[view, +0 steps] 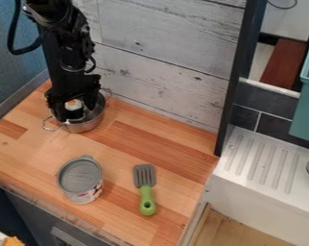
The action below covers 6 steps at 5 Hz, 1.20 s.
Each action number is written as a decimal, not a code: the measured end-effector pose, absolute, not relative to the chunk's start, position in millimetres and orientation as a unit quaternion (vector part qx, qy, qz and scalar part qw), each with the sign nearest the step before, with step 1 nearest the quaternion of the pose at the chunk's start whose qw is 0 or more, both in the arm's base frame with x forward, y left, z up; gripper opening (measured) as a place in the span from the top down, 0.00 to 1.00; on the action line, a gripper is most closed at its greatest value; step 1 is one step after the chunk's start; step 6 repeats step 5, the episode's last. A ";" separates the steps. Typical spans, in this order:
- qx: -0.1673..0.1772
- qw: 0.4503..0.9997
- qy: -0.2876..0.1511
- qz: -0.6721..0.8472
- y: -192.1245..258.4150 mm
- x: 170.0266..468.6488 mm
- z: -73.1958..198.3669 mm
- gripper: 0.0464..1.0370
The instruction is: Put the sushi in the pan
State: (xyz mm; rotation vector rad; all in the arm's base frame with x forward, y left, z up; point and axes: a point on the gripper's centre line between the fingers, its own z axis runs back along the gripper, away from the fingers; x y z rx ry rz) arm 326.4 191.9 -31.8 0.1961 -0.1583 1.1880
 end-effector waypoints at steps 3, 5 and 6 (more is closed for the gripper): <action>0.052 0.822 -0.119 0.555 182.2 329.2 19.1 0.04; 0.052 0.823 -0.121 0.552 181.8 329.6 20.8 0.04; 0.052 0.823 -0.121 0.552 181.8 329.6 20.8 0.04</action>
